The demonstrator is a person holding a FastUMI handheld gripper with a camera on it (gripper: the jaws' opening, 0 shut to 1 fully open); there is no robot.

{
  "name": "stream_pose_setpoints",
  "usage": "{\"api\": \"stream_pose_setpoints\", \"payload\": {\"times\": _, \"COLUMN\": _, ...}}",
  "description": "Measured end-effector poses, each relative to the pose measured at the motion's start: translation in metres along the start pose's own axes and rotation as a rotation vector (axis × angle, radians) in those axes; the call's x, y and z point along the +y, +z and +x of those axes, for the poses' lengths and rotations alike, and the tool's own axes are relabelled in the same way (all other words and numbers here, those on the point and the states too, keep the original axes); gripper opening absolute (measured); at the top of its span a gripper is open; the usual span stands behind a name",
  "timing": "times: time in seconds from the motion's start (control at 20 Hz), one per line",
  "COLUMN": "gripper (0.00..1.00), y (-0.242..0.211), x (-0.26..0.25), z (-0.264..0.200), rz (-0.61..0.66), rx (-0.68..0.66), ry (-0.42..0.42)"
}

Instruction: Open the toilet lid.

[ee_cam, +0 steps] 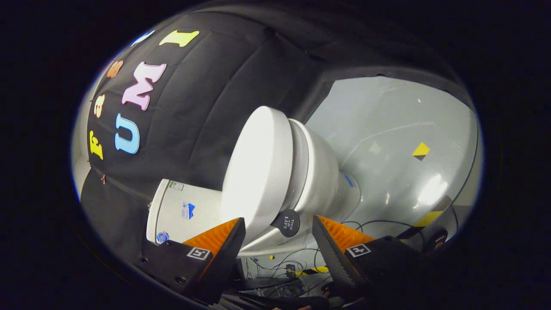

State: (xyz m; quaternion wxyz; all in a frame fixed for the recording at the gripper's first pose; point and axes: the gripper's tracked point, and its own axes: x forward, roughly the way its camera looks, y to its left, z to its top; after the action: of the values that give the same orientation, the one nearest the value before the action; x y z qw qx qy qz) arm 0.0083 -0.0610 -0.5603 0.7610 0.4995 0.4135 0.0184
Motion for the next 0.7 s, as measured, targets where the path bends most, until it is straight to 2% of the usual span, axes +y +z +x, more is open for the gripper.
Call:
{"api": "stream_pose_setpoints", "payload": {"times": 0.25, "gripper": 0.98, "y": -0.005, "x": -0.005, "z": 0.017, "rz": 0.035, "rx": 0.072, "ry": 0.004}}
{"api": "stream_pose_setpoints", "payload": {"times": 0.35, "gripper": 0.9, "y": -0.009, "x": -0.006, "z": 0.026, "rz": 0.065, "rx": 0.094, "ry": 0.014}}
{"api": "stream_pose_setpoints", "payload": {"times": 0.4, "gripper": 0.9, "y": -0.01, "x": -0.005, "z": 0.028, "rz": 0.083, "rx": 0.098, "ry": 0.019}}
{"api": "stream_pose_setpoints", "payload": {"times": 0.5, "gripper": 0.65, "y": -0.015, "x": -0.006, "z": 0.038, "rz": 0.114, "rx": 0.111, "ry": 0.024}}
{"api": "stream_pose_setpoints", "payload": {"times": 0.55, "gripper": 0.52, "y": -0.017, "x": -0.014, "z": 0.049, "rz": 0.108, "rx": 0.123, "ry": -0.01}}
{"api": "stream_pose_setpoints", "payload": {"times": 0.65, "gripper": 0.27, "y": -0.007, "x": -0.01, "z": 0.044, "rz": 0.114, "rx": 0.099, "ry": 0.003}}
{"api": "stream_pose_setpoints", "payload": {"times": 0.7, "gripper": 0.27, "y": -0.004, "x": -0.006, "z": 0.055, "rz": 0.126, "rx": 0.077, "ry": 0.02}}
